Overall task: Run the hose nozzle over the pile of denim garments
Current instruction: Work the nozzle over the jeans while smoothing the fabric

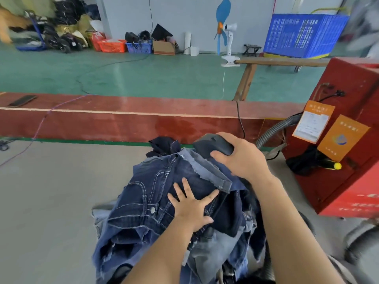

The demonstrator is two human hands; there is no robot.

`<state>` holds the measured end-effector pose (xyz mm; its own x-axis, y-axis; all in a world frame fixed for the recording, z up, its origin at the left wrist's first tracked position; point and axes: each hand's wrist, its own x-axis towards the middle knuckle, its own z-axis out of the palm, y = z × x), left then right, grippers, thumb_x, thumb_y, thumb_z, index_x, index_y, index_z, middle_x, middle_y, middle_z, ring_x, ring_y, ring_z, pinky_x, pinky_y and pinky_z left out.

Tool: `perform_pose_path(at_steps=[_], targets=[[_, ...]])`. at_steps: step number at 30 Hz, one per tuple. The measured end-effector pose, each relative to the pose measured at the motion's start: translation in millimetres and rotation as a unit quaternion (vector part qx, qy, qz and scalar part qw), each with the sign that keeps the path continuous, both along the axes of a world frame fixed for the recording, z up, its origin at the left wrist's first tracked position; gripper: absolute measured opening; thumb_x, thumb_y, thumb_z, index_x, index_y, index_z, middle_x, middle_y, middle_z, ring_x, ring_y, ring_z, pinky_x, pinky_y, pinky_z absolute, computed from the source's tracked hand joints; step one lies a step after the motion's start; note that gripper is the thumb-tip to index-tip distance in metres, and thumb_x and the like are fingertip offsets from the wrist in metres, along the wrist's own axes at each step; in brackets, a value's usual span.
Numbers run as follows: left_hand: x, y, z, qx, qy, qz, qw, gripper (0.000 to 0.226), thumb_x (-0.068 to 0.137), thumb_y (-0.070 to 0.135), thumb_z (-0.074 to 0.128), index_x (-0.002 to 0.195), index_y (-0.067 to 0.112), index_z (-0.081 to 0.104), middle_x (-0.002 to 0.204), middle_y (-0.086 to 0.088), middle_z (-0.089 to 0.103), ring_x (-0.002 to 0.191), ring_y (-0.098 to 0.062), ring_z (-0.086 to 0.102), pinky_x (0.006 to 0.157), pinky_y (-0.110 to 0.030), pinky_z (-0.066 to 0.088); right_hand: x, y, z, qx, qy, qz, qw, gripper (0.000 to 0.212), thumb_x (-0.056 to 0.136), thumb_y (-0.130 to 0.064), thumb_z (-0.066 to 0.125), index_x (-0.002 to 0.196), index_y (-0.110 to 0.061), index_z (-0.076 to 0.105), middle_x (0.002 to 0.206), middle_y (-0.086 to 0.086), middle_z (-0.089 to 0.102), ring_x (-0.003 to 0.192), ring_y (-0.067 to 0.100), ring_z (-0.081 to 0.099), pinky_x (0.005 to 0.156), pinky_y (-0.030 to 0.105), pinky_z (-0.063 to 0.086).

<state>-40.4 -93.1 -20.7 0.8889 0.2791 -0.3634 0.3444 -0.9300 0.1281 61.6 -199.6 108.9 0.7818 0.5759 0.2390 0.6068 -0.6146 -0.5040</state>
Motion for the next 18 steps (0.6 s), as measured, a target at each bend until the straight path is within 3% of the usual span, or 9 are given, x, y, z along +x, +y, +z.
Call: perform_pose_path(at_steps=[2,6,8,13,18], targets=[[0,-1,2,-0.003,0.003,-0.001,1.0,0.08,0.091,0.056,0.053,0.139,0.065,-0.011,0.146,-0.029,-0.039,0.132,-0.058,-0.029,0.107,-0.073,-0.004,0,-15,-4,-0.093,-0.002,0.009,0.996,0.048,0.087,-0.046,0.06,0.133,-0.042,0.047,0.104,-0.011,0.066,0.069,0.014,0.056,0.062,0.028,0.043],[-1,-3,11,-0.012,0.02,-0.004,1.0,0.078,0.093,0.053,0.054,0.142,0.062,-0.006,0.146,-0.03,-0.038,0.132,-0.058,-0.029,0.108,-0.072,-0.003,-3,-33,-21,-0.272,-0.014,0.008,0.962,0.043,0.085,-0.051,0.058,0.127,-0.047,0.048,0.102,-0.012,0.06,0.091,0.018,0.057,0.067,0.03,0.042],[0,-5,15,-0.017,0.03,-0.001,0.999,0.077,0.093,0.05,0.055,0.143,0.061,-0.003,0.145,-0.03,-0.039,0.132,-0.058,-0.03,0.108,-0.072,-0.003,-3,-37,-28,-0.288,-0.005,-0.002,0.958,0.042,0.084,-0.053,0.058,0.125,-0.049,0.049,0.096,-0.011,0.057,0.093,0.019,0.057,0.068,0.031,0.043],[3,-8,21,-0.019,0.055,-0.005,0.998,0.075,0.093,0.046,0.057,0.143,0.062,0.004,0.144,-0.031,-0.039,0.131,-0.058,-0.031,0.108,-0.072,-0.003,-4,-24,-43,-0.287,-0.011,0.017,0.958,0.042,0.087,-0.049,0.056,0.128,-0.043,0.048,0.109,-0.01,0.063,0.096,0.019,0.058,0.066,0.031,0.043],[2,-6,19,-0.008,0.061,-0.019,0.998,0.076,0.094,0.047,0.056,0.142,0.063,0.0,0.143,-0.032,-0.04,0.13,-0.059,-0.031,0.107,-0.074,-0.002,-1,-8,-48,-0.302,-0.047,0.02,0.952,0.043,0.088,-0.047,0.053,0.13,-0.04,0.047,0.101,-0.007,0.064,0.084,0.019,0.056,0.056,0.029,0.037]])
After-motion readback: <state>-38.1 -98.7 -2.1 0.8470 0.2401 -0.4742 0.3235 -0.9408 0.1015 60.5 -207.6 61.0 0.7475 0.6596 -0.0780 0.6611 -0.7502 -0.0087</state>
